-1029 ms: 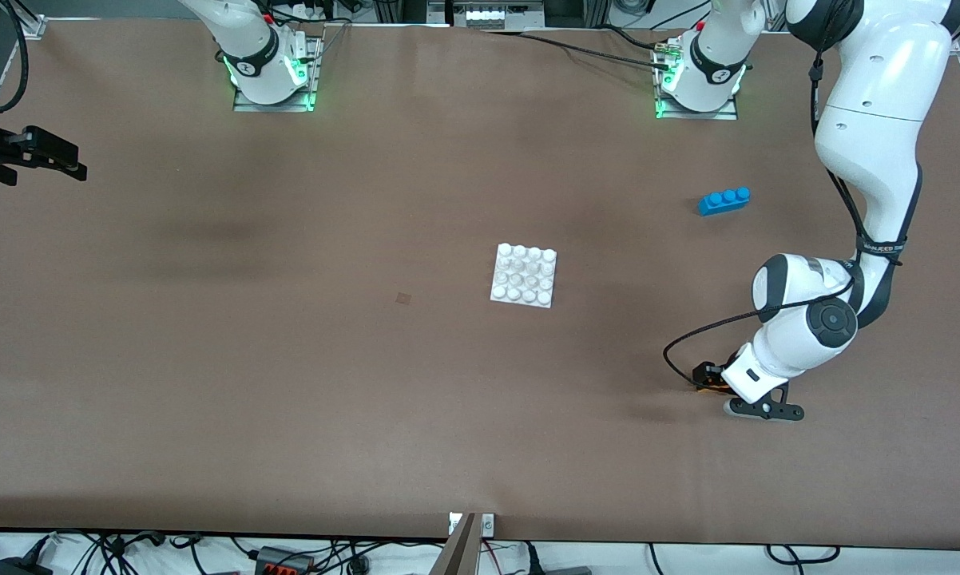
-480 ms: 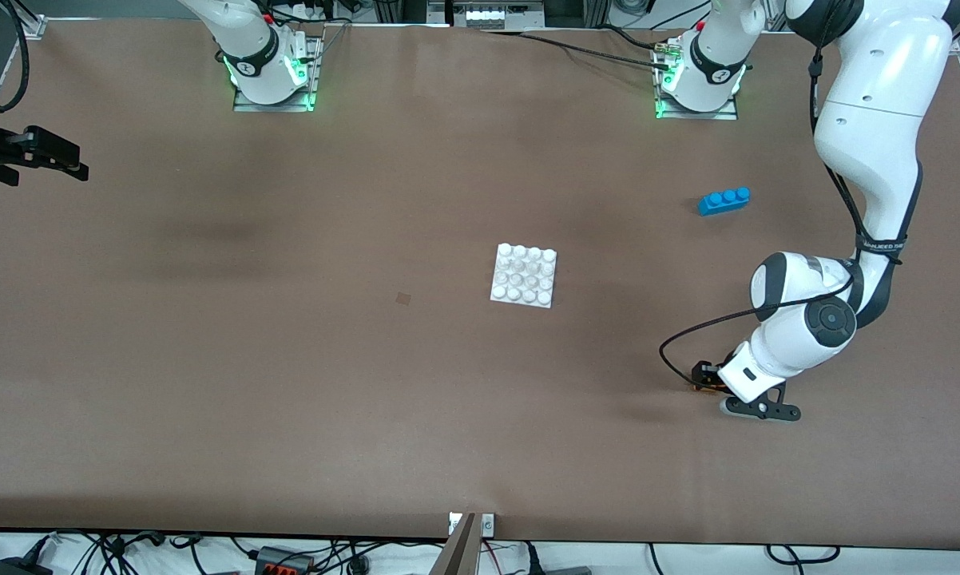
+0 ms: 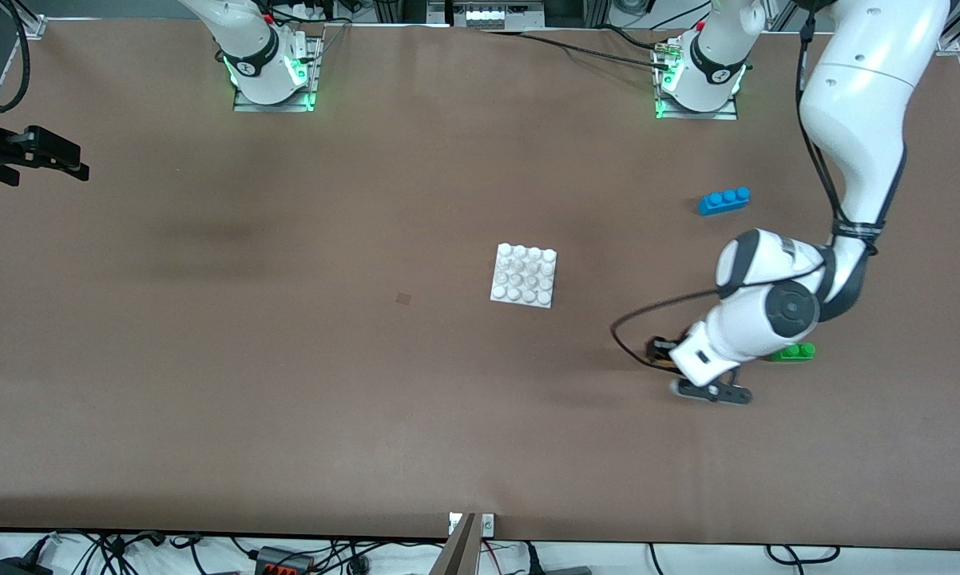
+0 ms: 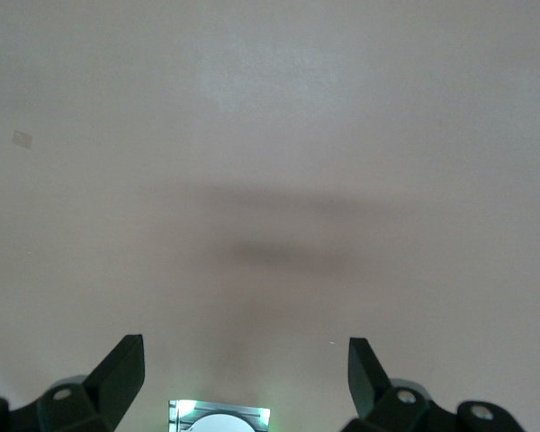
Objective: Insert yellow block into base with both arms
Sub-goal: 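Lift the yellow brick and carry it over the white base plate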
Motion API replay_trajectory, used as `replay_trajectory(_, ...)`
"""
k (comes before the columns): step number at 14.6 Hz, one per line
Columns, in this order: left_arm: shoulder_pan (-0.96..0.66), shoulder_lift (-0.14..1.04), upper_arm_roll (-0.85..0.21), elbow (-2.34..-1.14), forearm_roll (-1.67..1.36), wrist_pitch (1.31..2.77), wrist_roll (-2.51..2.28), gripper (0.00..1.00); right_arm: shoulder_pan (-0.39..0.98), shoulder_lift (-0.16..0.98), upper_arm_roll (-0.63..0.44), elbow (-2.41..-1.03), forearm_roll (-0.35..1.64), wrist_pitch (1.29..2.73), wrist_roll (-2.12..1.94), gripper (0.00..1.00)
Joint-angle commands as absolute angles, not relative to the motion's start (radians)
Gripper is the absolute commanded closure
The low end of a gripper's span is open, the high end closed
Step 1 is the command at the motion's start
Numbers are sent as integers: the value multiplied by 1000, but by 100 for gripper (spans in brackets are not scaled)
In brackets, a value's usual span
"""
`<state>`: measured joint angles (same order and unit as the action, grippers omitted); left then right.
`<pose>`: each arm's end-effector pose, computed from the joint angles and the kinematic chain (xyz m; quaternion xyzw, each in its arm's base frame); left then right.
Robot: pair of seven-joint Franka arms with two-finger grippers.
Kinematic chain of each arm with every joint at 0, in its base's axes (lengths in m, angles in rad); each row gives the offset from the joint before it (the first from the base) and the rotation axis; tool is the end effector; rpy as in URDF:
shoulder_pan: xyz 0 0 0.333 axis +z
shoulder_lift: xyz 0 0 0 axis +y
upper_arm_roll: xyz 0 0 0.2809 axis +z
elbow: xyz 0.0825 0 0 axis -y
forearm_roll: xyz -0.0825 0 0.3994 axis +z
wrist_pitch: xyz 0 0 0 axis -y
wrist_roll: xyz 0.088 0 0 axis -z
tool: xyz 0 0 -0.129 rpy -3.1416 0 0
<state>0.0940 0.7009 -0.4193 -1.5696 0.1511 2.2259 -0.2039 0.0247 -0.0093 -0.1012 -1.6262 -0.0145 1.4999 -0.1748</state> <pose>0.6666 -0.1882 0.2013 0.9955 -0.0608 -0.0100 0.0723 0.5532 -0.0446 0.5403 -0.9971 -0.0490 0.0589 0.0006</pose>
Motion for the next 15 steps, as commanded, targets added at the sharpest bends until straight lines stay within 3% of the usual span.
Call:
replay_trajectory(1,100,678,-518,-1585,175,2180,-348,61,25,-9,-98,-1614,-2,1486,-173,0)
replay_trajectory(5,69,621,-577,-1652,202,2158,-513,60,25,-9,-98,-1614,-2,1486,-173,0)
replay_trajectory(10,66,627,-725,-1722,420,2163,-806,61,28,-11,-97,-1612,-2,1486,-172,0)
replay_trajectory(15,60,653,-776,-1818,561,2293,-966,61,28,-11,-97,-1612,-2,1486,-172,0)
